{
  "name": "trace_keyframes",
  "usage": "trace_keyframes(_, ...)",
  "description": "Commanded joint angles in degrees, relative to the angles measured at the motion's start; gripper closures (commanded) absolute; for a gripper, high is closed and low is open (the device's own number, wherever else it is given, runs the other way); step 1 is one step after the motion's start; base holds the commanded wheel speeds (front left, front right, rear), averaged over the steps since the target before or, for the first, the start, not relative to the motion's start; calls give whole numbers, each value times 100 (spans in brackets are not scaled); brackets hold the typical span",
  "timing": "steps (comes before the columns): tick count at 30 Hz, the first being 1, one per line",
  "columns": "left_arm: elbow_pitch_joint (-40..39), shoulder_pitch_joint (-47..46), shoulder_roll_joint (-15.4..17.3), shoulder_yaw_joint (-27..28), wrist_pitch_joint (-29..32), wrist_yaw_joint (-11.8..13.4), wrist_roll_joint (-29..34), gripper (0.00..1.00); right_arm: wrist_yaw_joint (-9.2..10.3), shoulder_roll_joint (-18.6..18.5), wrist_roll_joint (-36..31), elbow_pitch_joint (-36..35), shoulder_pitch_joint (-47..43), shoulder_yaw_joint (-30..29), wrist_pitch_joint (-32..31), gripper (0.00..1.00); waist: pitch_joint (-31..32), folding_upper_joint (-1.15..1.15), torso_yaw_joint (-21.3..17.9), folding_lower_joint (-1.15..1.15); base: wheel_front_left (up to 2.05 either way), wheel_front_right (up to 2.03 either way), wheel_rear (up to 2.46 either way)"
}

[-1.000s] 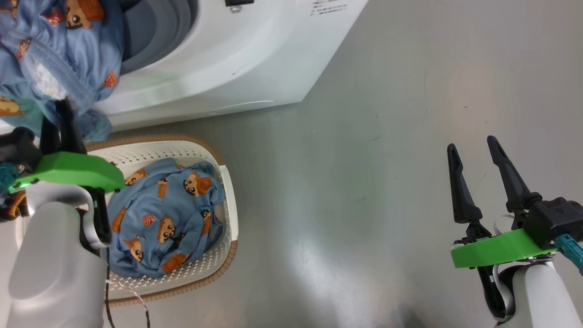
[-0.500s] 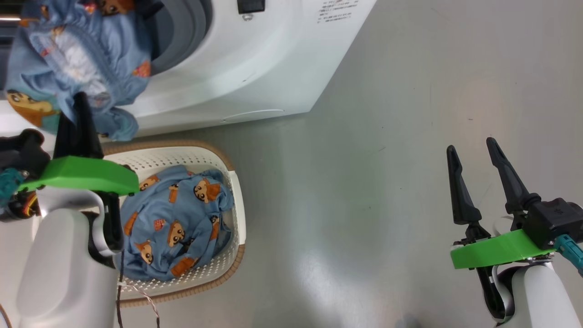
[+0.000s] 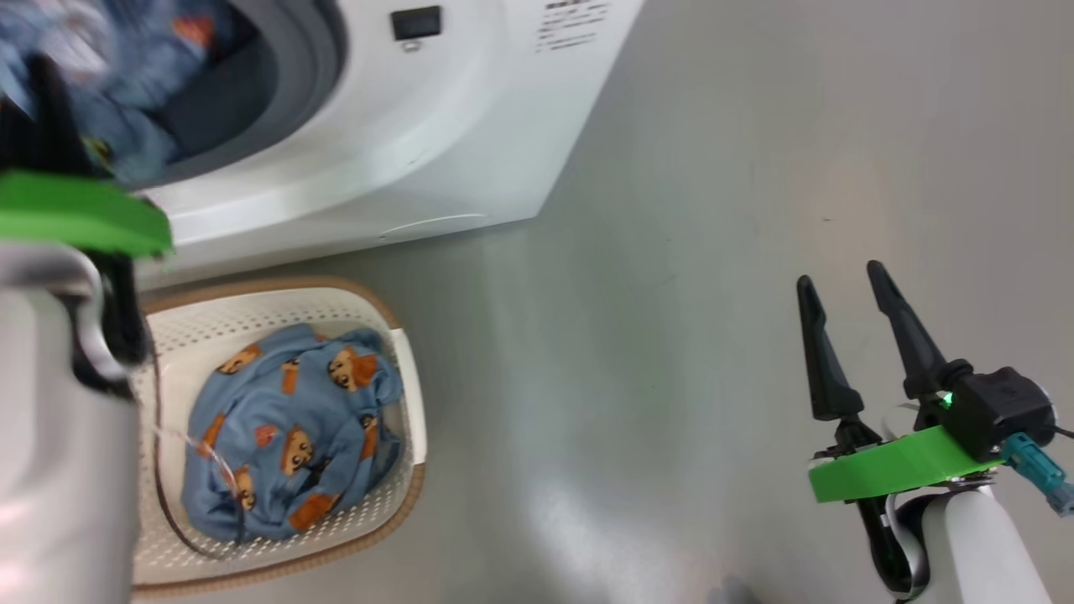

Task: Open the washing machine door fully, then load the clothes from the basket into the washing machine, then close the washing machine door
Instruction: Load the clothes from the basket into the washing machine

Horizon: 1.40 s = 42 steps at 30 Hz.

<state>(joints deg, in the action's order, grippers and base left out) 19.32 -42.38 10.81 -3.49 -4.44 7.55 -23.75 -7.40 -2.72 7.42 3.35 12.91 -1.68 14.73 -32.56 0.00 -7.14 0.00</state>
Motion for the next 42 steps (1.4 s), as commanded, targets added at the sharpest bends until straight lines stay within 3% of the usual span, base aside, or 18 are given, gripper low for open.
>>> trace_keyframes(1,168,-328,270,195,-92,11,56,100,-9,-16,84,-97,-129,192,27,0,7,0,-171,0,0,0,0)
trace_keyframes(6,1132,-991,408,221,-292,-67,86,100,-9,-16,152,-78,-153,284,27,0,-5,0,-451,0,0,0,0)
trace_keyframes(9,2032,-1595,663,187,-541,-182,204,100,-9,-16,210,-60,-209,375,27,0,-44,0,-755,0,0,0,0)
trace_keyframes(15,2907,-2255,1024,151,-779,-329,333,100,-9,-16,262,-60,-308,467,27,0,-154,0,-1059,0,0,0,0)
trace_keyframes(21,3565,-3017,1367,184,-977,-545,371,100,-9,-16,308,-118,-379,542,27,0,-367,0,-1338,0,0,0,0)
trace_keyframes(32,4539,-3663,1774,81,-1020,-497,624,100,-9,-16,392,-145,-493,650,27,0,-556,0,-1556,0,0,0,0)
trace_keyframes(33,4658,-3694,1789,46,-988,-507,647,88,-9,-16,398,-137,-503,652,27,0,-542,0,-1553,0,0,0,0)
trace_keyframes(34,4789,-3726,1804,19,-926,-491,665,66,-9,-16,403,-128,-507,656,27,0,-527,0,-1549,0,0,0,0)
trace_keyframes(35,4903,-3756,1806,6,-867,-487,664,13,-9,-16,412,-121,-504,665,27,0,-512,0,-1544,0,0,0,0)
trace_keyframes(36,4992,-3811,1821,-55,-895,-469,712,0,-9,-16,435,-118,-488,657,27,0,-490,0,-1522,0,0,0,0)
trace_keyframes(42,5153,-3858,1664,-137,-965,-478,709,0,-9,-16,408,-101,-466,609,27,0,-377,0,-1371,0,0,0,0)
